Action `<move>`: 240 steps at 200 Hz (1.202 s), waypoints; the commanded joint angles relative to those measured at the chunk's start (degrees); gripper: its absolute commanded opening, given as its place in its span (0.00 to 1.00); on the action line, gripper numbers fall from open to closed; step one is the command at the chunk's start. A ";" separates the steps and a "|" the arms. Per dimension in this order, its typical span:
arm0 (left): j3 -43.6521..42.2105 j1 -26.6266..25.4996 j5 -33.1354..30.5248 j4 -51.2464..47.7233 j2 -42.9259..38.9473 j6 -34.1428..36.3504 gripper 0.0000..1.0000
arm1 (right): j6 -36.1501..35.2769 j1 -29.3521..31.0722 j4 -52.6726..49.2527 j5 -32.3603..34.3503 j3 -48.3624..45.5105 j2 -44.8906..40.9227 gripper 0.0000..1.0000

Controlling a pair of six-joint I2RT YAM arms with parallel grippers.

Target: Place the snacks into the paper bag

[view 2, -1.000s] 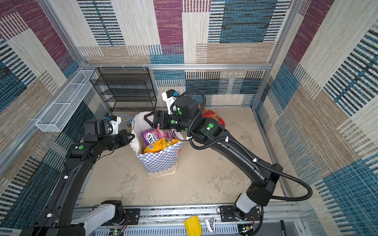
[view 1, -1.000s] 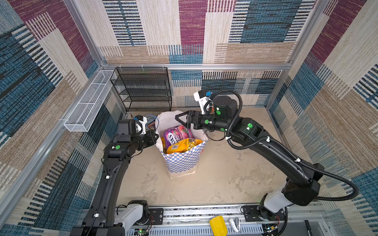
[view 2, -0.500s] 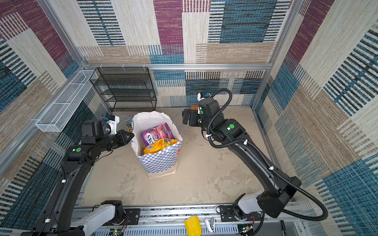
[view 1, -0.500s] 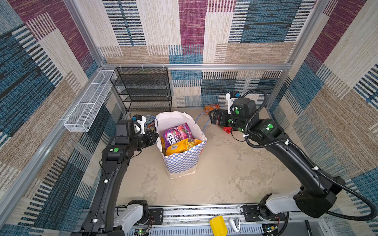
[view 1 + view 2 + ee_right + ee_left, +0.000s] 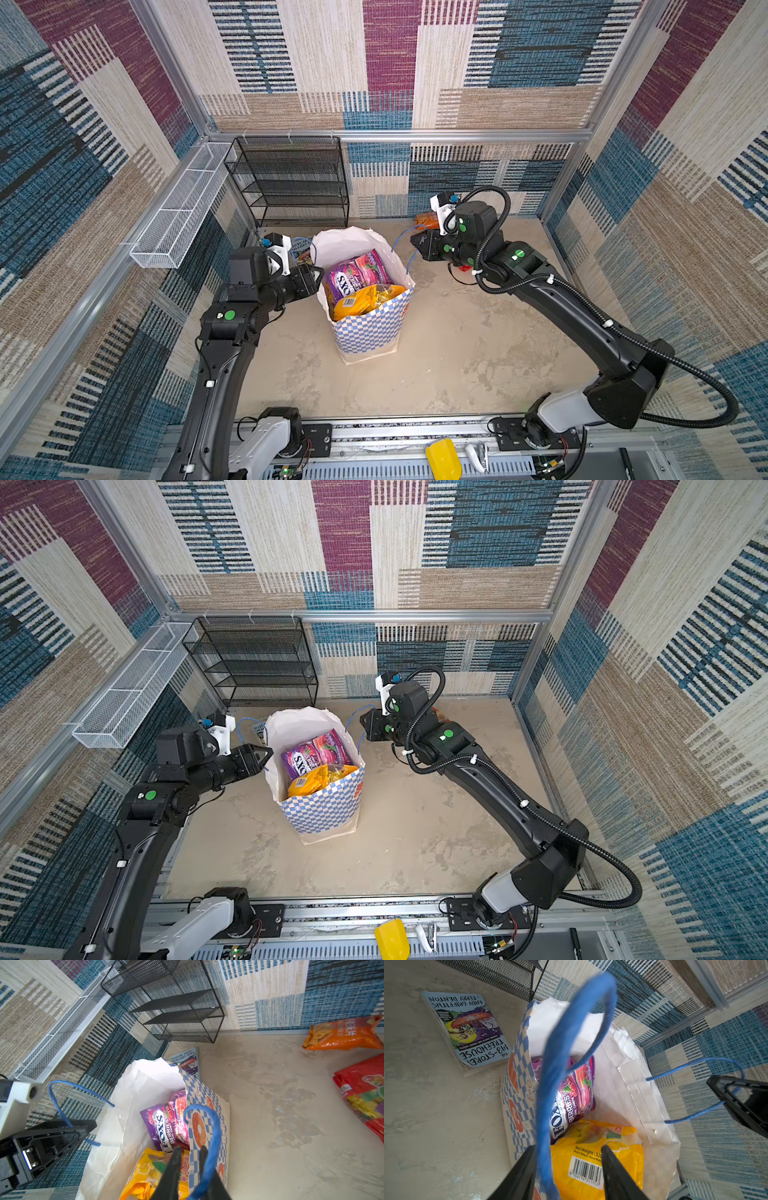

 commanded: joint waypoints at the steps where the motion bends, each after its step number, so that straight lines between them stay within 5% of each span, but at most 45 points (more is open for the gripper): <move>1: -0.30 0.18 -3.00 2.60 -1.75 0.22 0.53 | 0.77 -0.03 3.73 -4.10 0.51 -0.01 0.08; 19: -0.76 0.22 -4.63 3.46 -3.84 0.15 0.52 | 1.35 -0.03 4.69 -5.36 0.39 -0.18 0.00; 146: 0.99 2.46 -6.63 7.62 -1.80 -5.45 0.31 | 2.59 0.01 6.06 -6.95 0.51 -0.27 0.00; 174: 2.41 2.72 -4.40 7.31 0.77 -7.26 0.21 | 2.33 0.05 4.94 -4.80 0.51 -0.63 0.00; 190: 3.10 2.71 -2.24 8.46 2.14 -9.01 0.00 | 2.39 0.05 5.39 -5.00 0.51 -1.07 0.00; 240: 9.69 2.05 5.53 9.82 6.40 -9.93 0.00 | 3.47 0.21 7.98 -3.69 0.51 -4.59 0.00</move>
